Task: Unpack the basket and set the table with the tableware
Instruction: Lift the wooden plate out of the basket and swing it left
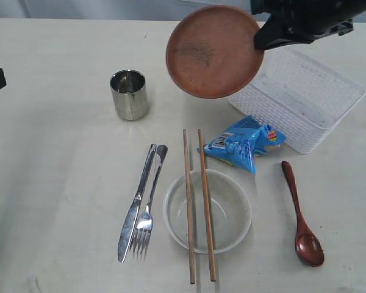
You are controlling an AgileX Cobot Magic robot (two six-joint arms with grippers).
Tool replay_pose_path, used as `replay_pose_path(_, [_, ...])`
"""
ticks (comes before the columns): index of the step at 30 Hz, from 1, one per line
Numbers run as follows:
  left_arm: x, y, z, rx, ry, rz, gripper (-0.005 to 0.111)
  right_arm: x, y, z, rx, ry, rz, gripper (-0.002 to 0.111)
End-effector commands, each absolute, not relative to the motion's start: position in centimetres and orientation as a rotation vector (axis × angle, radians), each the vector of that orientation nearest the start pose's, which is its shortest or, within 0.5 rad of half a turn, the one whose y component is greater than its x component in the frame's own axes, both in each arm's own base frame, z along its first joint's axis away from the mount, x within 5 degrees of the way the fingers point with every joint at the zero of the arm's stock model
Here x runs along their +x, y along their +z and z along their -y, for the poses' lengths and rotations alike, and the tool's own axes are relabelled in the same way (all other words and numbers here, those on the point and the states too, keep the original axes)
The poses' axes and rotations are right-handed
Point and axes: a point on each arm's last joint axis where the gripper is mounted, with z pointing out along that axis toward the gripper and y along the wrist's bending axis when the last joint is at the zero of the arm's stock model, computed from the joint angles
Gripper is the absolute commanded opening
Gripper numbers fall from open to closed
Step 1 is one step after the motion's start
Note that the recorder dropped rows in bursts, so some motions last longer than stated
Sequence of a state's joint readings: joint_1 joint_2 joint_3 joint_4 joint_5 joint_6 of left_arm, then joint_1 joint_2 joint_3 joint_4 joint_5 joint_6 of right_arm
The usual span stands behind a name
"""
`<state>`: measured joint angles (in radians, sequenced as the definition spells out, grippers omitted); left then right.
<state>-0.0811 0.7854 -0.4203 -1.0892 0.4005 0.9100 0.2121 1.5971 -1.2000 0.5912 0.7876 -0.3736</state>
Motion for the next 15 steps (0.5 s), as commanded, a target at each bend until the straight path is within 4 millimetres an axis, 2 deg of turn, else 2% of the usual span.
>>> replay_pose_path(1, [14.7, 26.4, 4.3, 0.134, -0.512, -2.033, 0.0, 32.7, 26.2, -12.7, -0.363, 0.653, -2.553, 0.0])
replay_pose_path(7, [14.7, 26.4, 4.3, 0.134, -0.512, -2.033, 0.0, 33.5, 24.5, -14.3, -0.357, 0.646, -2.545, 0.0])
replay_pose_path(15, [14.7, 26.4, 4.3, 0.134, -0.512, -2.033, 0.0, 34.7, 22.4, -14.7, -0.341, 0.623, -2.572, 0.0])
